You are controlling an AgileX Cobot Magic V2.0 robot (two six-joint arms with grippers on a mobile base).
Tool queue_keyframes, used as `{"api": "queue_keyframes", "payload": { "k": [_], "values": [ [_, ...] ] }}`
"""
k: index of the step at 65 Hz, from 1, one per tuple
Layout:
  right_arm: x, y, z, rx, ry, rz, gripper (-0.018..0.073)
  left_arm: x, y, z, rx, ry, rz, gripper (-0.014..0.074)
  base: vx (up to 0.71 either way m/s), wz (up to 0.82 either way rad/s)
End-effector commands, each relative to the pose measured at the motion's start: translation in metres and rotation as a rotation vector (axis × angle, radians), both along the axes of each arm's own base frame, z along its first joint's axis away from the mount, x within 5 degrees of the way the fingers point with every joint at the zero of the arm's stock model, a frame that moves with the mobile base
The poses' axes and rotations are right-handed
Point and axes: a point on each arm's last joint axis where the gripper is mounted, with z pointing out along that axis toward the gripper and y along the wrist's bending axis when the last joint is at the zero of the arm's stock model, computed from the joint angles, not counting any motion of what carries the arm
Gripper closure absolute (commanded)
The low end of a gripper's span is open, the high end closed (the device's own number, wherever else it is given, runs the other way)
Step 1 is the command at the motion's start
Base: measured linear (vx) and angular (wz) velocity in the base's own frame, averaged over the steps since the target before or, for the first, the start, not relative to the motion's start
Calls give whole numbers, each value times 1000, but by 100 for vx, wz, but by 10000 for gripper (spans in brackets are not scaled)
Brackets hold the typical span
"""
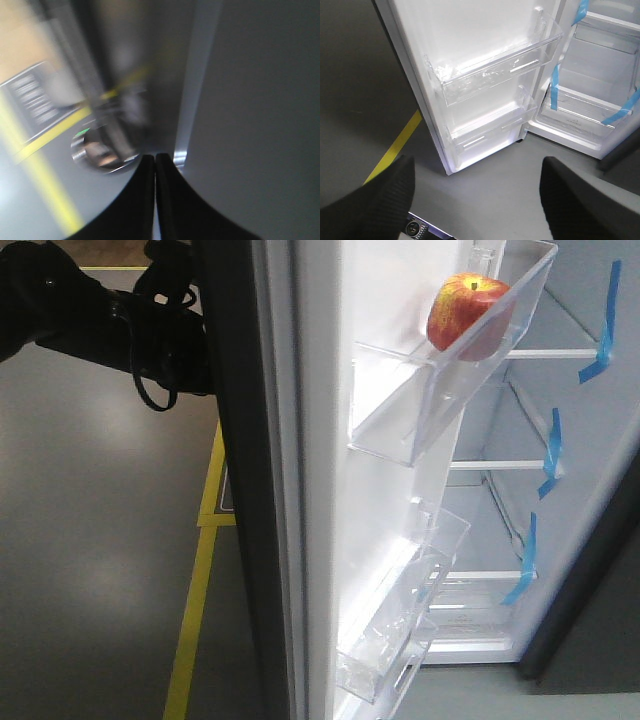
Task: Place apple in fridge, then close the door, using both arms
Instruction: 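Push the fridge door closed with the left gripper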
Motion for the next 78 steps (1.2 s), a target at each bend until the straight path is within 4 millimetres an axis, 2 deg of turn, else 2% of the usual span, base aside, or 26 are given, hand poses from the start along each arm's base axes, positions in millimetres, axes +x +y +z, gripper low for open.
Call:
{"api": "queue_keyframes", "payload": {
  "k": [1,29,50,59,78],
  "values": [
    [3,1,10,24,-56,-7,62,-16,-15,36,-118,-93,-66,602,0,0],
    [3,1,10,24,-57,-7,62,-49,-74,52,-318,-152,-317,602,0,0],
    [3,1,10,25,-58,-7,62,-62,-115,57,-413,-261,-357,602,0,0],
    [3,1,10,25,-58,-7,62,-63,-136,55,-429,-260,-393,602,0,0],
    [3,1,10,25,-58,-7,62,-58,-183,63,-484,-326,-449,602,0,0]
  ]
}}
